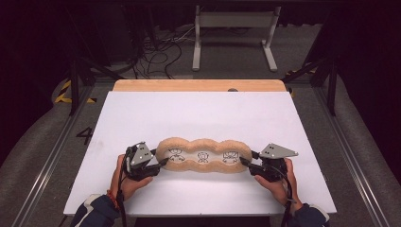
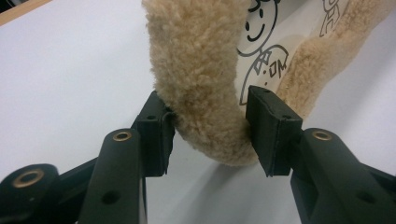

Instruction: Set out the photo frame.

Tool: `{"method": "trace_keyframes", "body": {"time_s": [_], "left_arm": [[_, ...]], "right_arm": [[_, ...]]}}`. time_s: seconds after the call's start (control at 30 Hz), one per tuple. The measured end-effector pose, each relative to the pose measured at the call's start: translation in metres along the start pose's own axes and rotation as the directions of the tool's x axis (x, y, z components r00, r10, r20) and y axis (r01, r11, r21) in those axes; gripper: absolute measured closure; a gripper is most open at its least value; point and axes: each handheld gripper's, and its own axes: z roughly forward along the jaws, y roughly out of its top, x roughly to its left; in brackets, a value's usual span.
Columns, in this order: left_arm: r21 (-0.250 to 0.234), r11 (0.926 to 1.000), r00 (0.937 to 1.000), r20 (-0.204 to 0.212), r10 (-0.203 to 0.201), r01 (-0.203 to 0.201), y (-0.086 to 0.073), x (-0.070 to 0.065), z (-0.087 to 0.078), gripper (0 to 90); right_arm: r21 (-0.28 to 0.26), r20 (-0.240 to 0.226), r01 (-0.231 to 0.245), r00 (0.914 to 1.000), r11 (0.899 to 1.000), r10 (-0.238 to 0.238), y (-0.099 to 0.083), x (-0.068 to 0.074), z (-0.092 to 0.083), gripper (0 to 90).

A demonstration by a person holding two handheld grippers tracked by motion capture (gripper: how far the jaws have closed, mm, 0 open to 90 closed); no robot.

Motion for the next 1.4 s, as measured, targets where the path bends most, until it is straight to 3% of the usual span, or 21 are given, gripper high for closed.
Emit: {"method": "trace_keyframes", "body": {"time_s": [0.43, 0.8, 0.93, 1.0, 1.13, 1.33, 1.4], "left_arm": [[0.009, 0.9992, 0.9991, -0.011, 0.04, -0.04, 0.001, -0.001, -0.002, 48.8], [0.018, 0.9985, 0.9985, -0.017, 0.052, -0.052, 0.001, -0.001, -0.007, 40.0], [0.029, 0.9977, 0.9979, -0.015, 0.063, -0.062, 0.0, -0.002, -0.008, 30.4], [0.022, 0.997, 0.9972, 0.007, 0.075, -0.075, -0.002, -0.003, -0.01, 27.4], [0.017, 0.9985, 0.9986, -0.01, 0.052, -0.052, -0.003, -0.002, -0.01, 18.1], [-0.007, 0.9995, 0.9992, 0.028, 0.03, -0.029, -0.004, -0.001, -0.009, 8.1], [-0.002, 0.9994, 0.9989, 0.033, 0.034, -0.034, -0.004, -0.002, -0.008, 6.3]], "right_arm": [[0.016, -0.009, 0.013, 0.9999, 1.0, -0.013, 0.002, 0.0, -0.003, 57.6], [0.02, -0.011, 0.044, 0.999, 0.999, -0.043, 0.003, 0.003, -0.006, 47.2], [0.031, -0.005, 0.056, 0.9984, 0.998, -0.056, 0.004, 0.004, -0.006, 39.8], [0.043, -0.001, 0.065, 0.9979, 0.997, -0.065, 0.005, 0.005, -0.005, 33.8], [0.046, 0.0, 0.057, 0.9983, 0.997, -0.058, 0.005, 0.005, -0.003, 22.1], [0.047, 0.008, 0.058, 0.9982, 0.997, -0.059, 0.003, 0.006, 0.0, 6.7], [0.046, 0.004, 0.059, 0.9982, 0.997, -0.059, 0.002, 0.006, 0.001, 6.8]]}}
